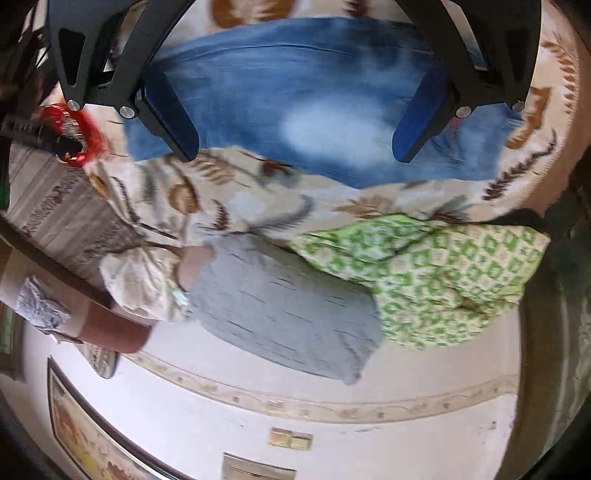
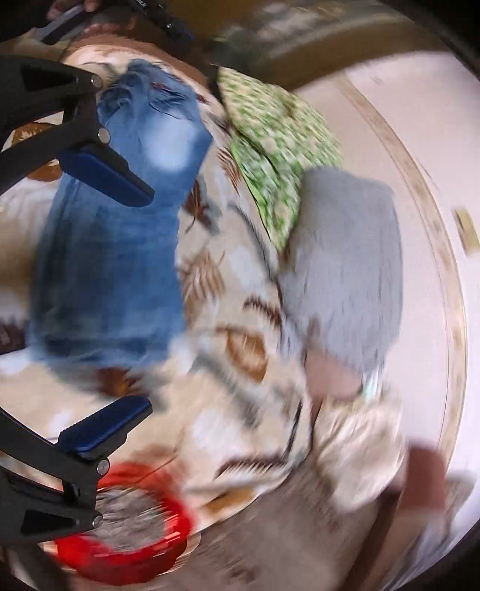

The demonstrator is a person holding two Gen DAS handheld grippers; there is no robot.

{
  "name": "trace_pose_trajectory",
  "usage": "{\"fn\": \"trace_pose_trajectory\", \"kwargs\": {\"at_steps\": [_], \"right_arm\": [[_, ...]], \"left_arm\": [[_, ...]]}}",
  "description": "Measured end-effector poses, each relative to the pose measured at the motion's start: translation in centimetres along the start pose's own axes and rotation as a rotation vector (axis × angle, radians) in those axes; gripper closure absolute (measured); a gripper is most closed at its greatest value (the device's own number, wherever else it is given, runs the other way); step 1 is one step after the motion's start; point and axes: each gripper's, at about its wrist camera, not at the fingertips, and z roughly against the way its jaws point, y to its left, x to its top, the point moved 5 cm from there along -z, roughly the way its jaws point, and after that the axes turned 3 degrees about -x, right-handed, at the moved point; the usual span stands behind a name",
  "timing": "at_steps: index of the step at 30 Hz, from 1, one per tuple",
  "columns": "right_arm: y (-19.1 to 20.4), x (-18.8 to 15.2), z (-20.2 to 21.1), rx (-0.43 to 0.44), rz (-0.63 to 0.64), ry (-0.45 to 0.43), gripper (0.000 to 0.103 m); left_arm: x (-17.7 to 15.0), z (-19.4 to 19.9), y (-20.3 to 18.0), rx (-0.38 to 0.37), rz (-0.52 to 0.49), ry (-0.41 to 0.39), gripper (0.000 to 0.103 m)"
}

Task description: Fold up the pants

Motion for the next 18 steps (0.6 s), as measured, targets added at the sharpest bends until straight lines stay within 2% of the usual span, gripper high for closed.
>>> {"fn": "trace_pose_trajectory", "kwargs": {"at_steps": [3, 7, 12, 16, 18], "right_arm": [[-2.5, -2.3, 1.4, -0.017, -0.085, 0.001, 0.0], [-4.1, -4.4, 1.9, -0.041, -0.116, 0.027, 0.0], [-5.0, -6.3, 1.8, -0.029, -0.202, 0.013, 0.0], [-5.3, -8.5, 0.8, -0.002, -0.33, 0.003, 0.0], [-5.4, -9.8, 0.0, -0.001, -0.38, 0.005, 0.0]], "left_arm": [[-0.2, -1.0, -3.2, -0.069, -0.042, 0.024, 0.0], [-0.2, -2.8, -6.6, -0.104, -0.143, 0.068, 0.0], [0.6, -6.0, -11.8, -0.26, -0.355, 0.156, 0.0], [1.1, -8.5, -15.4, -0.376, -0.505, 0.26, 0.0], [1.1, -9.6, -16.6, -0.387, -0.579, 0.292, 0.0]]}}
